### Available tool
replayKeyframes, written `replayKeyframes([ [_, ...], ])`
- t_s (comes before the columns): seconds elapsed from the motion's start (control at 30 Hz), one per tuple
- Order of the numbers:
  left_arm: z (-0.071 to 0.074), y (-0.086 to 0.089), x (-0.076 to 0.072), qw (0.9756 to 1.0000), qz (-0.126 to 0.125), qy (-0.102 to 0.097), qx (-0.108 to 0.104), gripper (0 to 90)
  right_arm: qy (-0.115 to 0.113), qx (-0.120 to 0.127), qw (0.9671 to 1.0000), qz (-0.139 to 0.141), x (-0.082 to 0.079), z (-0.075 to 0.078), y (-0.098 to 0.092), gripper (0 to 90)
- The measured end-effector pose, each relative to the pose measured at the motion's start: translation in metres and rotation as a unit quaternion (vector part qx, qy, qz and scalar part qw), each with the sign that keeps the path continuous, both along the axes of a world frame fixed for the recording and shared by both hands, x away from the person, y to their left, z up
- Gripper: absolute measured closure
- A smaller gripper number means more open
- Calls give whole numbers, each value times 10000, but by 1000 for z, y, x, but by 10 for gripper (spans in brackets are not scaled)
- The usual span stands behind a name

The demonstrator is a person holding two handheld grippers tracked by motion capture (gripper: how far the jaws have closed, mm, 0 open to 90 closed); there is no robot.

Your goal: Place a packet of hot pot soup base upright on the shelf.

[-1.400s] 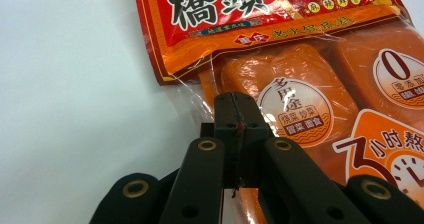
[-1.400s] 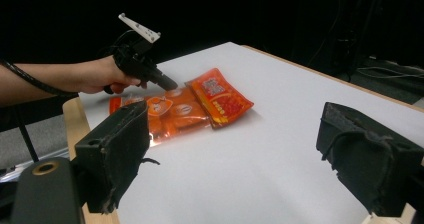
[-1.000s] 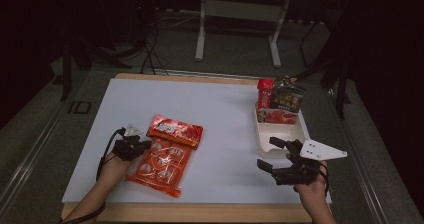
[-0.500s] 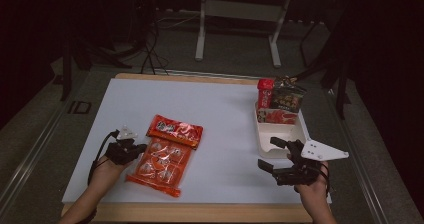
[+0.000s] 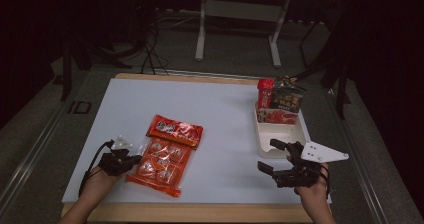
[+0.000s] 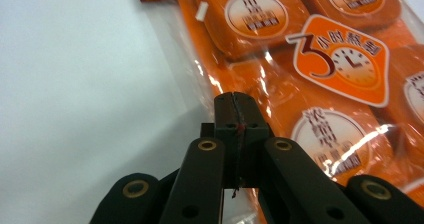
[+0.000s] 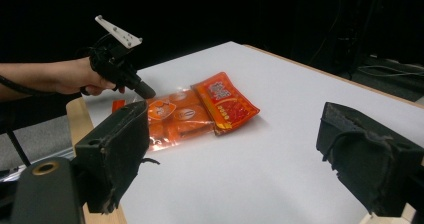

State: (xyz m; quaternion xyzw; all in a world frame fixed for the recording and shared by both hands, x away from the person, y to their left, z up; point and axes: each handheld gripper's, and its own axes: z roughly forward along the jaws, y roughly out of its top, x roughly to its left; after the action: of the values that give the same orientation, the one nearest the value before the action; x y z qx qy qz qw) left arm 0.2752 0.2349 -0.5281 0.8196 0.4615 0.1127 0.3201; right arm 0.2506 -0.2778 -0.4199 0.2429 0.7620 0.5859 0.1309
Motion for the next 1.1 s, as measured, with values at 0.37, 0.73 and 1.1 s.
replayKeyframes([
  [0.37,0,-11,-4,9999,-117,11,-20,900,16,12,10000,-15,0,-1,0,134],
  [0.73,0,-36,-5,9992,-377,37,-104,900,12,10,10000,-15,0,-2,0,134],
  [1.1,0,-73,-1,9967,-784,54,-196,900,6,3,10000,-24,0,-2,-1,134],
])
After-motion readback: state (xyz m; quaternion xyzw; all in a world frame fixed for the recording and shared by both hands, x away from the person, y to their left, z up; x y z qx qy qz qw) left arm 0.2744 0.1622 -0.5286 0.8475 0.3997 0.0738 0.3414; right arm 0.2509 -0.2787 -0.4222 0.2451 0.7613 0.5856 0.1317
